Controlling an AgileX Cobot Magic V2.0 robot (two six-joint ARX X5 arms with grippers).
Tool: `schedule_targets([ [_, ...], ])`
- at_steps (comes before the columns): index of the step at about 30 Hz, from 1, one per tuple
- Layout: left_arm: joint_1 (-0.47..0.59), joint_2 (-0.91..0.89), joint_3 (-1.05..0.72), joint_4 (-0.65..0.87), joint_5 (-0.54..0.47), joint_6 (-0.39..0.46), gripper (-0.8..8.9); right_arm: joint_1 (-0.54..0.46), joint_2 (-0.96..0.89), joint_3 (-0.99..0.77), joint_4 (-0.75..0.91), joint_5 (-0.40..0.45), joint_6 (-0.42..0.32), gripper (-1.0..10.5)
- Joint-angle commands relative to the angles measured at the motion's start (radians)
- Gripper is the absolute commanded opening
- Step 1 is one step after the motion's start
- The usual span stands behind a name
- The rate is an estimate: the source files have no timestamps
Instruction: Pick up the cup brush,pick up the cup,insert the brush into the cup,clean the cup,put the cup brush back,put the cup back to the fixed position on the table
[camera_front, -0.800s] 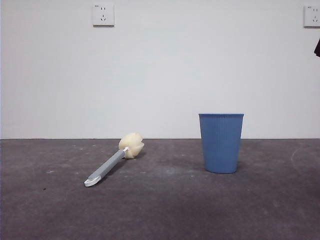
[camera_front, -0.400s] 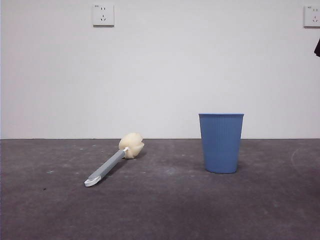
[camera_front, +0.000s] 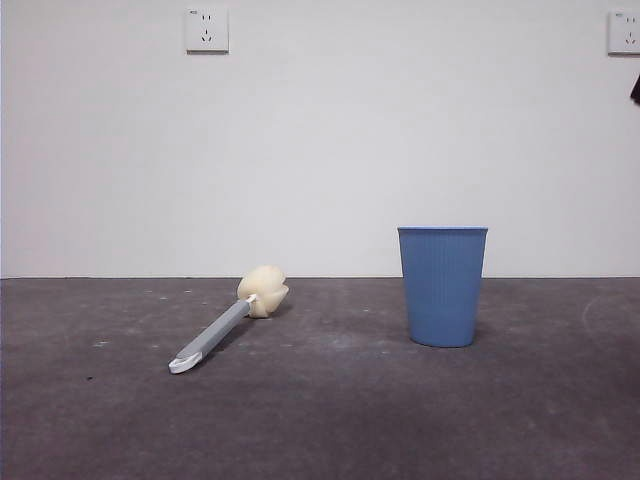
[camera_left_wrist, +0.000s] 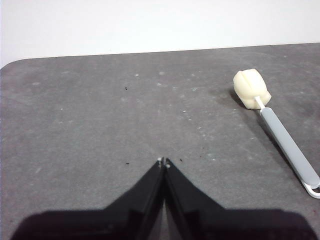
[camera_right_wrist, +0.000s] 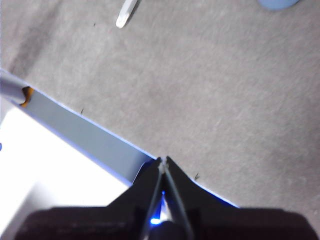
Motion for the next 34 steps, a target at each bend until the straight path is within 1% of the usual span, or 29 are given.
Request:
schedule_targets([
  [1,0.003,-0.001,-0.014,0.003,0.000,-0.003,-0.03,-0.045,-0.035,0.004,0.035,0.047,-0.074,0.0],
  [3,0.003,-0.001,-0.014,0.003,0.000,-0.003,-0.03,-0.095,-0.064,-0.004,0.103,0.061,-0.111,0.0],
  [5,0.003,-0.001,-0.014,0.003,0.000,-0.003,-0.03,-0.166,-0.110,-0.034,0.229,0.056,-0.130,0.0],
  [9,0.003,-0.001,-0.014,0.003,0.000,-0.003,-0.03,-0.319,-0.230,-0.154,0.481,0.056,-0.132,0.0],
  [11,0.003,-0.001,-0.014,0.003,0.000,-0.003,-0.03,-0.388,-0.292,-0.234,0.573,0.057,-0.132,0.0],
  [14,0.003,-0.001,-0.014,0.003,0.000,-0.003,-0.03,-0.471,-0.395,-0.368,0.680,0.065,-0.132,0.0],
  [17,0.003,-0.001,-0.014,0.003,0.000,-0.003,-0.03,-0.526,-0.494,-0.494,0.761,0.068,-0.131,0.0],
  [19,0.003,-0.001,-0.014,0.003,0.000,-0.003,-0.03,-0.544,-0.544,-0.558,0.795,0.068,-0.131,0.0],
  [21,0.003,-0.001,-0.014,0.003,0.000,-0.003,-0.03,-0.551,-0.596,-0.621,0.805,0.102,-0.123,0.0],
  [23,0.003,-0.001,-0.014,0.003,0.000,-0.003,-0.03,-0.550,-0.640,-0.673,0.802,0.156,-0.093,0.0],
  [26,0.003,-0.001,-0.014,0.003,0.000,-0.003,-0.03,-0.550,-0.694,-0.735,0.798,0.198,-0.039,0.0],
  [28,0.003,-0.001,-0.014,0.003,0.000,-0.003,-0.03,-0.550,-0.718,-0.763,0.794,0.195,-0.014,0.0],
  [30,0.003,-0.001,-0.014,0.003,0.000,-0.003,-0.03,-0.549,-0.718,-0.780,0.788,0.195,-0.006,0.0],
  [32,0.003,-0.001,-0.014,0.003,0.000,-0.003,-0.03,-0.549,-0.718,-0.780,0.748,0.195,-0.008,0.0],
  [34,0.003,-0.001,-0.014,0.003,0.000,-0.003,-0.03,-0.550,-0.718,-0.780,0.752,0.195,-0.024,0.0],
])
